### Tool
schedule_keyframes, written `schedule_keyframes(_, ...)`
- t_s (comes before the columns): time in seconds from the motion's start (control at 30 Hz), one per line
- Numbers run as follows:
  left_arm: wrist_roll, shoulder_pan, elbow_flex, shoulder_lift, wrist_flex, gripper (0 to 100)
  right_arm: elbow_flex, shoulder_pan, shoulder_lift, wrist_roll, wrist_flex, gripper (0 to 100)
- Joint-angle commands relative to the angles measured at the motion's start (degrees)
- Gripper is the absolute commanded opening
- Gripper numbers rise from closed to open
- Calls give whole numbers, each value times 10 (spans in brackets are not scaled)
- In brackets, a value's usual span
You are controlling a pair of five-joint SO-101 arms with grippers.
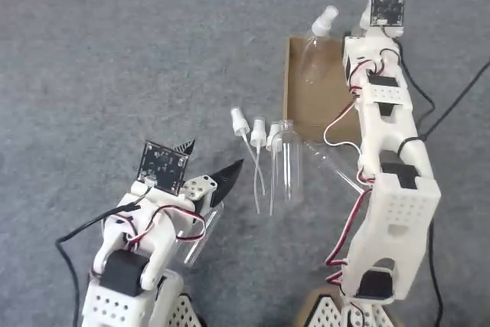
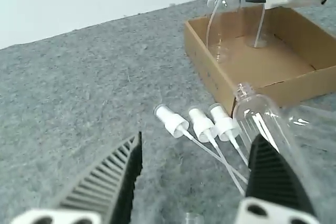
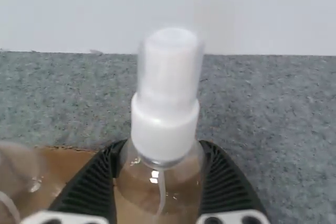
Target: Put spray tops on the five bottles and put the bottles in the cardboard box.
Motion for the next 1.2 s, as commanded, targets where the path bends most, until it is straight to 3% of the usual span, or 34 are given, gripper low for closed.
schedule_keyframes(0.0,-3,1,-5,-9,-4,301,-38,4,-15,-8,-10,7)
schedule_keyframes(0.3,-3,1,-5,-9,-4,301,-38,4,-15,-7,-10,10)
schedule_keyframes(0.6,-3,1,-5,-9,-4,301,-37,3,-16,-7,-9,203)
schedule_keyframes(1.07,-3,1,-4,-9,-4,301,-38,3,-21,-6,-9,214)
schedule_keyframes(1.17,-3,1,-4,-9,-4,301,-38,2,-21,25,-9,214)
